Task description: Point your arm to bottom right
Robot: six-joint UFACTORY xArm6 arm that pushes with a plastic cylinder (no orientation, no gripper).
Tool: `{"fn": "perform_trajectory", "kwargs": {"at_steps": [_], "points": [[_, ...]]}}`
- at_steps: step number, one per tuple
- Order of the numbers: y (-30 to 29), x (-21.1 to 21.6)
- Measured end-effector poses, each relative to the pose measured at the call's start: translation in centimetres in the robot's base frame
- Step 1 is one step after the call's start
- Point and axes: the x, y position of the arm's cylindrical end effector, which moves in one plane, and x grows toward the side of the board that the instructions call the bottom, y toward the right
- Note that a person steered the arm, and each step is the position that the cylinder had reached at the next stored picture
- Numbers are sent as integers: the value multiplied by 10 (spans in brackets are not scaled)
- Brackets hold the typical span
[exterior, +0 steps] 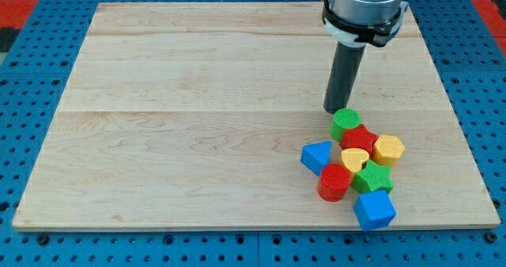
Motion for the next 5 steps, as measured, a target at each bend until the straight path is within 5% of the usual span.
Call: {"fn": "perform_trajectory", "kwargs": {"at_steps": [1, 3, 5], "points": [[16, -42], [139, -51], [223, 70]]}}
